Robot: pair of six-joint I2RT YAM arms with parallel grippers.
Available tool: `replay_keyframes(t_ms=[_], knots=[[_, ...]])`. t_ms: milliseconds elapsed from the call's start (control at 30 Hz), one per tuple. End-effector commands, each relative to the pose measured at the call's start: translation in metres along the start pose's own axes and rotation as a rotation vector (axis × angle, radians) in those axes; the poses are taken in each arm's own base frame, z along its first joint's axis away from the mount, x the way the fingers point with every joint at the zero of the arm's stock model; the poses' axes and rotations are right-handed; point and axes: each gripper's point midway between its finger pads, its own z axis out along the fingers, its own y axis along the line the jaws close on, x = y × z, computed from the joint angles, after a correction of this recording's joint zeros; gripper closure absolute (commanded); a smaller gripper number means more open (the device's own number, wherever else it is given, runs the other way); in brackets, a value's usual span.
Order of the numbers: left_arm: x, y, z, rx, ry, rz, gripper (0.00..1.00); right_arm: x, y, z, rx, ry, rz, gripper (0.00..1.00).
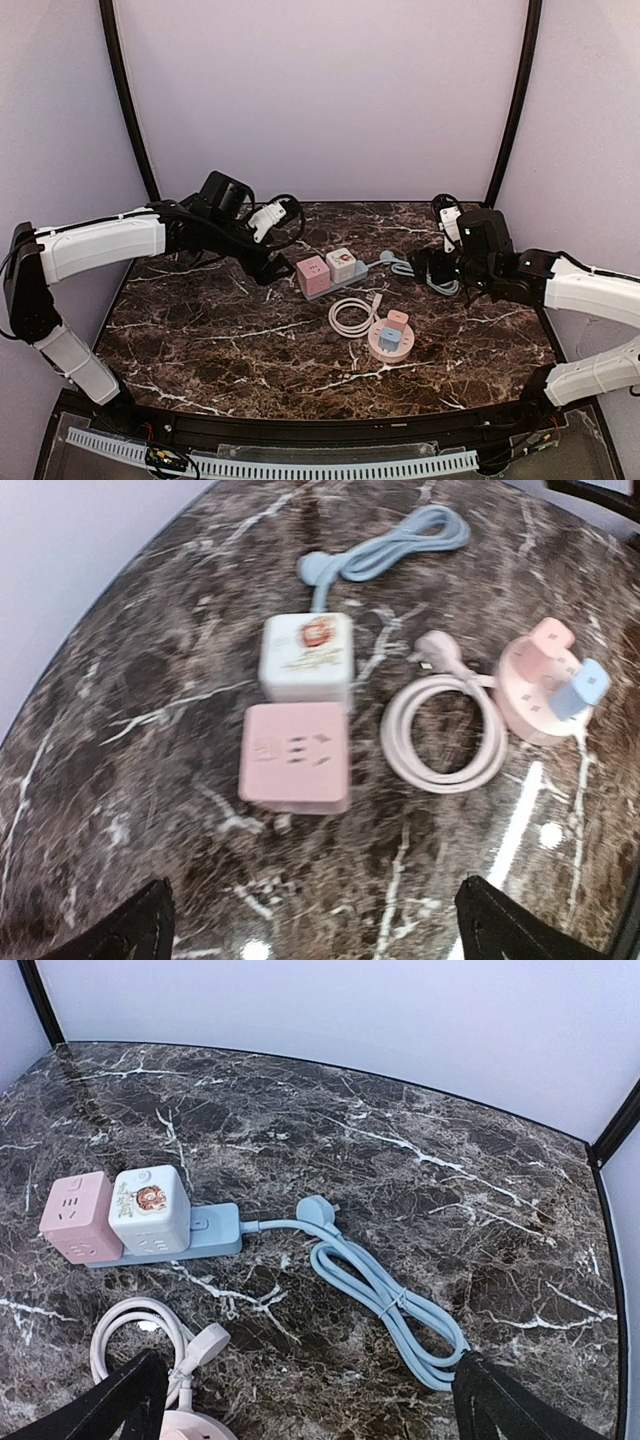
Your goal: Insert the plug
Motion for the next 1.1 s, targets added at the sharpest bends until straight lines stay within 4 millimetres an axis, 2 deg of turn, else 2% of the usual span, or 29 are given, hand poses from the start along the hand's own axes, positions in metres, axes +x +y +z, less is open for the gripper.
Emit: replay_keyframes(t_ms=[0, 33, 67, 267, 400, 533, 633, 733, 967, 1067], knots=[[0.008, 0.058, -0.031, -0.302, -0.093, -0.139, 0.01, -0.026, -0.005, 0.003, 0.011, -0.044, 0.054, 0.01], [0.009, 0.075, -0.046, -0.382, -0.121, -0.170, 0.01, -0.030, -0.007, 0.004, 0.019, -0.049, 0.062, 0.01], [0.024, 0.078, -0.045, -0.408, -0.100, -0.190, 0.01, -0.033, -0.012, 0.006, 0.036, -0.052, 0.076, 0.01], [0.076, 0.129, -0.097, -0.726, -0.120, -0.319, 0.01, -0.045, -0.052, 0.011, 0.146, -0.097, 0.141, 0.01], [0.113, 0.159, -0.129, -0.913, -0.146, -0.393, 0.01, -0.046, -0.079, 0.011, 0.192, -0.173, 0.159, 0.01], [0.154, 0.186, -0.148, -1.049, -0.174, -0.493, 0.01, -0.037, -0.098, 0.006, 0.258, -0.293, 0.111, 0.01], [0.182, 0.194, -0.148, -1.068, -0.184, -0.538, 0.01, -0.028, -0.108, -0.001, 0.278, -0.385, 0.076, 0.01], [0.191, 0.201, -0.145, -1.057, -0.232, -0.525, 0.01, -0.018, -0.121, -0.002, 0.300, -0.422, 0.062, 0.01], [0.201, 0.209, -0.143, -1.122, -0.277, -0.435, 0.01, 0.003, -0.144, 0.015, 0.354, -0.366, 0.016, 0.02], [0.201, 0.212, -0.132, -1.078, -0.263, -0.414, 0.01, 0.011, -0.153, 0.018, 0.341, -0.368, 0.006, 0.01]])
